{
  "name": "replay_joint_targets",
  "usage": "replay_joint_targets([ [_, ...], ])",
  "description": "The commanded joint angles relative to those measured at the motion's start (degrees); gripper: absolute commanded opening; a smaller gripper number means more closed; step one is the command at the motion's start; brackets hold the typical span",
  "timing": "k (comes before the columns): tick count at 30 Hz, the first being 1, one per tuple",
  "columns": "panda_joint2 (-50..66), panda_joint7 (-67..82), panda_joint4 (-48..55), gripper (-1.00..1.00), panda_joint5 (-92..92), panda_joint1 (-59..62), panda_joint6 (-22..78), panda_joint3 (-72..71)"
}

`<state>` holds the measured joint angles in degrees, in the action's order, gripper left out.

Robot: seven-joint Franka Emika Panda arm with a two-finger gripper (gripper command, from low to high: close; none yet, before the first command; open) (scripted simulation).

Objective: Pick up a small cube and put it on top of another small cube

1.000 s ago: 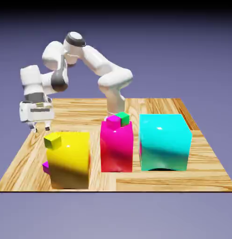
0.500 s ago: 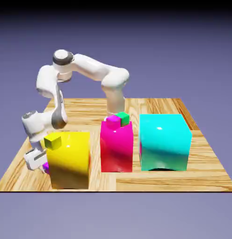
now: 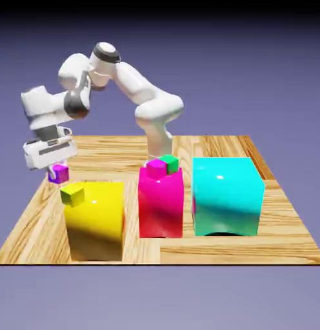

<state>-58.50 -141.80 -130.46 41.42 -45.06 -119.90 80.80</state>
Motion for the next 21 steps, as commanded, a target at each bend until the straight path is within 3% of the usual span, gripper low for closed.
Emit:
replay_joint_targets([
  [1,0.6,1.4,-0.4,-1.00,-1.4,1.3,0.6,-2.1],
  [21,12.9,29.6,-8.9,-1.00,-29.8,27.0,11.7,-43.6],
])
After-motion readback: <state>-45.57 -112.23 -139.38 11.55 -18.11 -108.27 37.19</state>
